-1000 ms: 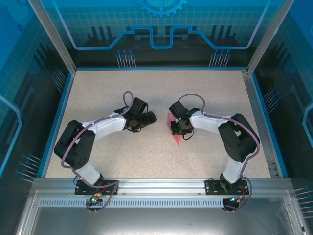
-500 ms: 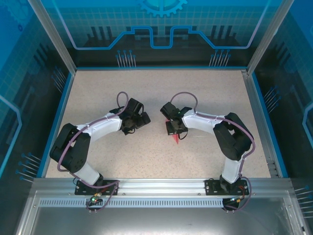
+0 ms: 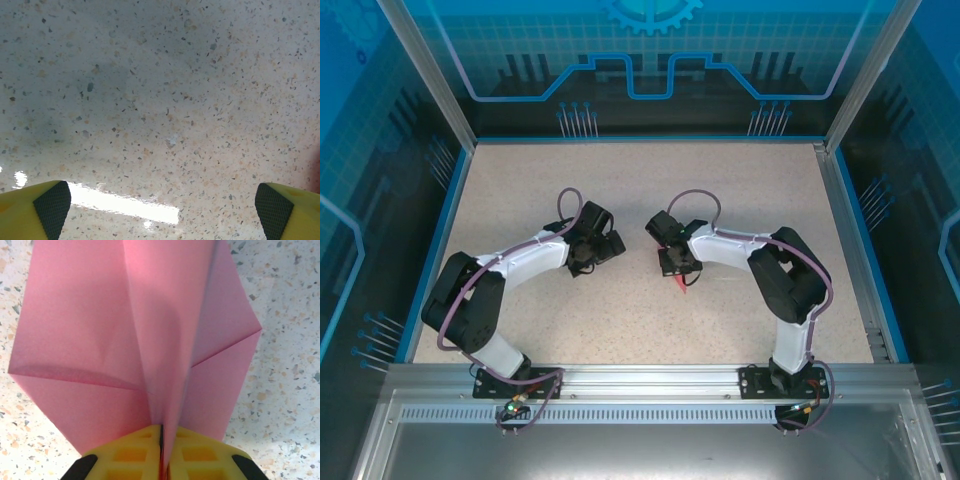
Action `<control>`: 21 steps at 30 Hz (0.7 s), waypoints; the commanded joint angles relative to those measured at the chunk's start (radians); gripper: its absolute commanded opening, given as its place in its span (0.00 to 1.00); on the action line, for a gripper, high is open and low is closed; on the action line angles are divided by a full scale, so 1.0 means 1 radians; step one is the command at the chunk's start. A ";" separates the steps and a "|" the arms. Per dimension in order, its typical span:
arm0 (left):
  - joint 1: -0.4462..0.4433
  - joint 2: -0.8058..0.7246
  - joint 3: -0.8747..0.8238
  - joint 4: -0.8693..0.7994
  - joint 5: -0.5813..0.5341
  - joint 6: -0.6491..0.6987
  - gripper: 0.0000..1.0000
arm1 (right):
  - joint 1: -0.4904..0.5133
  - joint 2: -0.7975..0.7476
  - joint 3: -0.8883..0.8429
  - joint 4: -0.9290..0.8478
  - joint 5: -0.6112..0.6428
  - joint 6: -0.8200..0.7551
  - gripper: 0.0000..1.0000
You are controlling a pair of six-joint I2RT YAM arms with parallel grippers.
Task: Fold a paper plane with a square sheet of paper (pick it up from the middle)
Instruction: Move the paper plane to the center of the table.
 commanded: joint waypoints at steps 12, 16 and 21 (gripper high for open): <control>0.042 -0.070 -0.041 -0.052 -0.035 -0.005 0.98 | -0.046 0.036 0.136 0.019 -0.043 -0.025 0.09; 0.051 -0.092 -0.056 -0.063 -0.040 -0.003 0.98 | -0.074 0.123 0.244 0.012 -0.048 -0.043 0.08; 0.056 -0.104 -0.061 -0.078 -0.039 0.004 0.98 | -0.104 0.226 0.374 -0.017 -0.029 -0.058 0.08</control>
